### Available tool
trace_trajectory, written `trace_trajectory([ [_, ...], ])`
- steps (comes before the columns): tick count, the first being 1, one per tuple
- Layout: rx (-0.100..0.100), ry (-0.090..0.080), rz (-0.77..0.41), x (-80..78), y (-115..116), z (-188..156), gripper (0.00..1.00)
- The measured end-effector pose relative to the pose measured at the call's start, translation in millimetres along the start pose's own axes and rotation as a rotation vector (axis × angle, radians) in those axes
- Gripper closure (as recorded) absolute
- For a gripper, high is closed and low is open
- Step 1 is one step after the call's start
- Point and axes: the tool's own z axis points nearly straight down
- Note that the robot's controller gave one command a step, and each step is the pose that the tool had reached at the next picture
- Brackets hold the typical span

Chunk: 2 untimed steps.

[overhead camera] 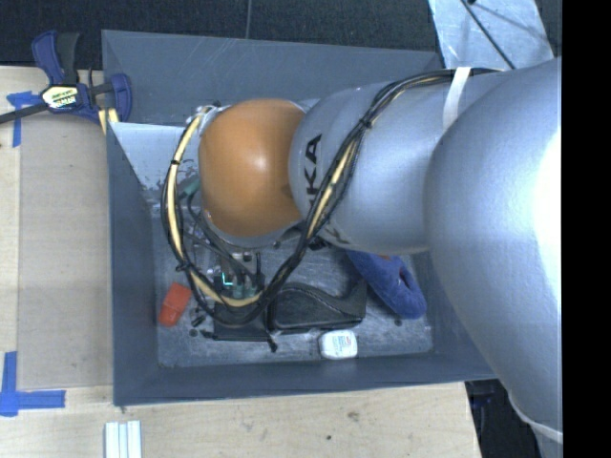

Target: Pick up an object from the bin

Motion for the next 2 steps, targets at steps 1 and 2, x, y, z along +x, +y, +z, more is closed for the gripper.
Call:
trace_trajectory([
  [1, 0.001, 0.002, 0.043, 28.1, -2.9, 85.6, 0.0],
  [2, -0.003, -0.007, 0.046, 24.8, -2.5, 80.6, 1.0],
])
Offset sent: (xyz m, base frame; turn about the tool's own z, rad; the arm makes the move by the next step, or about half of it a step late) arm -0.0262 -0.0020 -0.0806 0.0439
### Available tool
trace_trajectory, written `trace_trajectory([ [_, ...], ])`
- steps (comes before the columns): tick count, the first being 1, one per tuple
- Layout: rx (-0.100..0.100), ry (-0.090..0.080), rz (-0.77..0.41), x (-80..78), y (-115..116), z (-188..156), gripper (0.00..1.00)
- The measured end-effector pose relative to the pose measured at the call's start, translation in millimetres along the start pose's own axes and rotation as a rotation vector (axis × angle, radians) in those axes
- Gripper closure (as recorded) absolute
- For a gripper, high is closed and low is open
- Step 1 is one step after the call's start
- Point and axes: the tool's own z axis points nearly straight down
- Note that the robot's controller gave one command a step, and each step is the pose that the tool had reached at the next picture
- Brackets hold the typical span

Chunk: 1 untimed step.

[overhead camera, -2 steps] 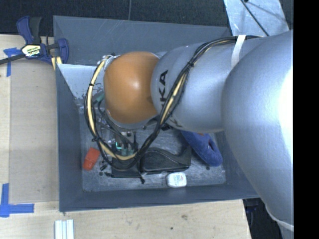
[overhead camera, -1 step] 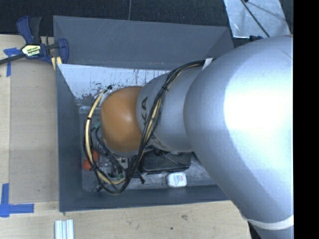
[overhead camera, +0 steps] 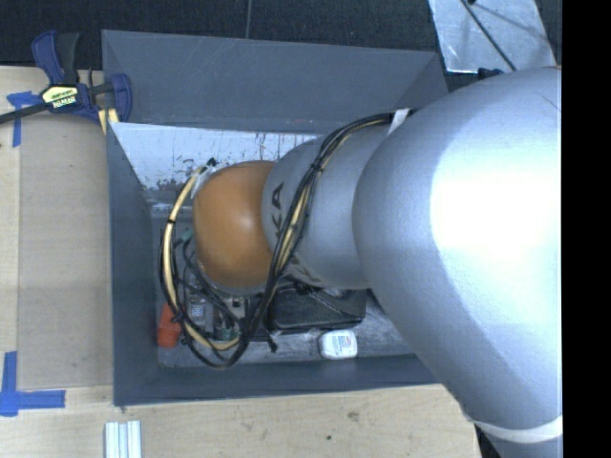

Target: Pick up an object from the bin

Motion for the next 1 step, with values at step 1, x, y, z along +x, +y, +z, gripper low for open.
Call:
trace_trajectory([
  [1, -0.002, -0.004, 0.018, 12.4, 5.9, -47.5, 1.0],
])
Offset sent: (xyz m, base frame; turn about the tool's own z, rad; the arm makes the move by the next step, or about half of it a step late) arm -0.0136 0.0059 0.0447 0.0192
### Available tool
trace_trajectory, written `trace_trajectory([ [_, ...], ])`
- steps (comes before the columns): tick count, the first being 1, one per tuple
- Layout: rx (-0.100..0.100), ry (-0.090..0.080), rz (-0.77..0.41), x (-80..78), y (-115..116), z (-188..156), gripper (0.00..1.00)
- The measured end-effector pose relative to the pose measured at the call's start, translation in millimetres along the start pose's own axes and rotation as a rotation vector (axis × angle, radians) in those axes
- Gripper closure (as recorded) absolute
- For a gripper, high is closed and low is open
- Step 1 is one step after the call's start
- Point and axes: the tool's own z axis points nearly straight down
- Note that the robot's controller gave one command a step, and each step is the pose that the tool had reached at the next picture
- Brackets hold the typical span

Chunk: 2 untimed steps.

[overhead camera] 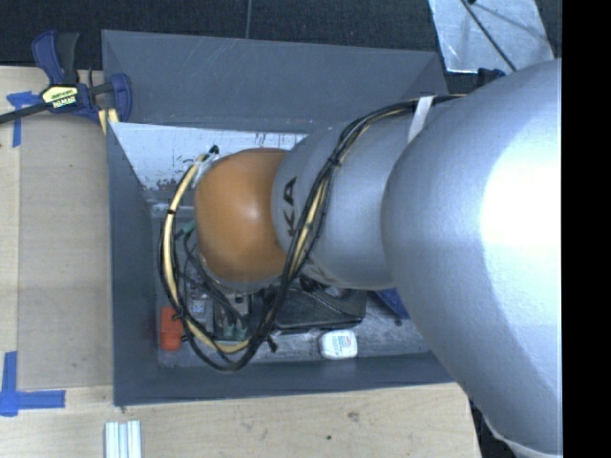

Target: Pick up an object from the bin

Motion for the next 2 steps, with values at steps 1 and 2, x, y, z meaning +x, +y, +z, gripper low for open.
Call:
trace_trajectory([
  [1, 0.002, 0.004, 0.003, 0.4, -1.1, 2.7, 0.0],
  [2, 0.003, 0.008, -0.336, -13.8, 0.7, 48.9, 0.0],
])
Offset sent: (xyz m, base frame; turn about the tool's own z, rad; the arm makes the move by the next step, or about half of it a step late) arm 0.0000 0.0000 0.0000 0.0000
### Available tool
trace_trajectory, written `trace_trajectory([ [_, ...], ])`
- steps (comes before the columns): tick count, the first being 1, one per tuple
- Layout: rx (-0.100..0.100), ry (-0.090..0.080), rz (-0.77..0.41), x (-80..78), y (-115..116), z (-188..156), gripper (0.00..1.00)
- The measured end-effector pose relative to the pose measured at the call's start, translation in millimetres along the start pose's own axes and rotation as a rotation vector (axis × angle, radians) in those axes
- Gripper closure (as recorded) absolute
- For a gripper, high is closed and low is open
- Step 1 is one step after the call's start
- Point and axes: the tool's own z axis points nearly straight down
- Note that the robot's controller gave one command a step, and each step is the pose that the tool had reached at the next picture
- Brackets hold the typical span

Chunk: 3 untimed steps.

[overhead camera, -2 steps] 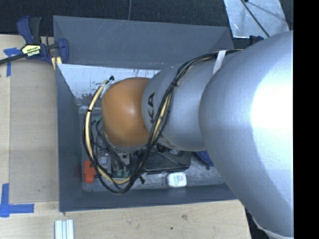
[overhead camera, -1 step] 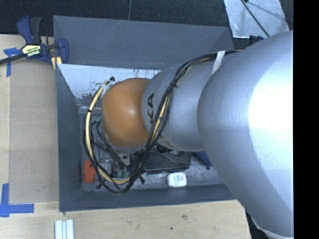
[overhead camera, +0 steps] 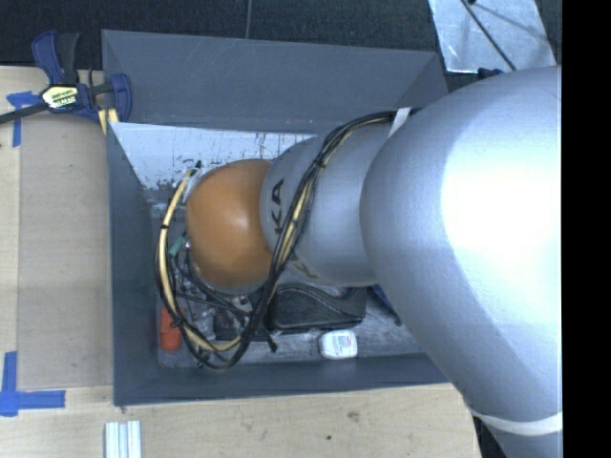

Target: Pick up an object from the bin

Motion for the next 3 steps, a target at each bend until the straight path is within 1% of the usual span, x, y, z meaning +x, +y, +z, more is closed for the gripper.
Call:
trace_trajectory([
  [1, 0.0, -0.002, 0.002, -0.9, -0.1, -1.5, 1.0],
  [2, -0.001, -0.002, 0.003, -0.7, -0.1, -1.4, 0.0],
  [3, -0.001, -0.002, 0.004, -0.8, -0.3, -1.4, 1.0],
])
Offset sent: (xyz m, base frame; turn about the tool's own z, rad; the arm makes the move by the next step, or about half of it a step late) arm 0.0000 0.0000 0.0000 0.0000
